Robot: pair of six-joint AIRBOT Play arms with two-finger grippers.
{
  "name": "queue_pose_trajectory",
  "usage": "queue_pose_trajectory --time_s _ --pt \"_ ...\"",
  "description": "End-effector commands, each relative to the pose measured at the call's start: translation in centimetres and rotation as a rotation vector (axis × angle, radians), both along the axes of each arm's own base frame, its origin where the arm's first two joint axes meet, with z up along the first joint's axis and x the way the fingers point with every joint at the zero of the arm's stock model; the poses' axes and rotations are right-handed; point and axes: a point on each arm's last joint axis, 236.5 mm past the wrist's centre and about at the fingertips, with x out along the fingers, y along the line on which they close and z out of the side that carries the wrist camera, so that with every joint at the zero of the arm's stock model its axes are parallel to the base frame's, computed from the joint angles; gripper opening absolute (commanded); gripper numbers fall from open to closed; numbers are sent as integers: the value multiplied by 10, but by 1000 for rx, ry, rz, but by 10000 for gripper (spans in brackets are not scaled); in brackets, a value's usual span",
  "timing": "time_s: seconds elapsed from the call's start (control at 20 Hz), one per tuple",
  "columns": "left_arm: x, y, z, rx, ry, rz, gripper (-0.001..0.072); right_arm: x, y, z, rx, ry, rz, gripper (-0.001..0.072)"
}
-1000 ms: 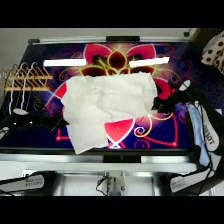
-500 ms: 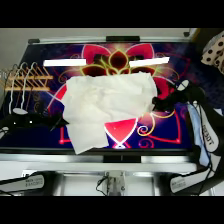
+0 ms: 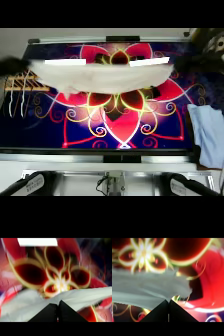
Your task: Fold the shirts.
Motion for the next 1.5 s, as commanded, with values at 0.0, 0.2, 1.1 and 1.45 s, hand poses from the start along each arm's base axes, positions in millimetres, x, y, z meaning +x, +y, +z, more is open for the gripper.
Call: queue_pose_trajectory --time_s 0.0,0.2,1.1,1.45 --pt "-123 -25 229 162 -621 91 27 -95 -7 212 -151 -568 -39 54" --pt "-251 -43 314 196 -927 237 27 -213 -10 299 -168 -830 -114 54" --pt "-178 -11 126 242 -228 219 27 -185 -51 102 -243 -15 -183 54" --pt "-52 12 -139 85 325 141 27 -48 -43 -140 -149 360 -110 53"
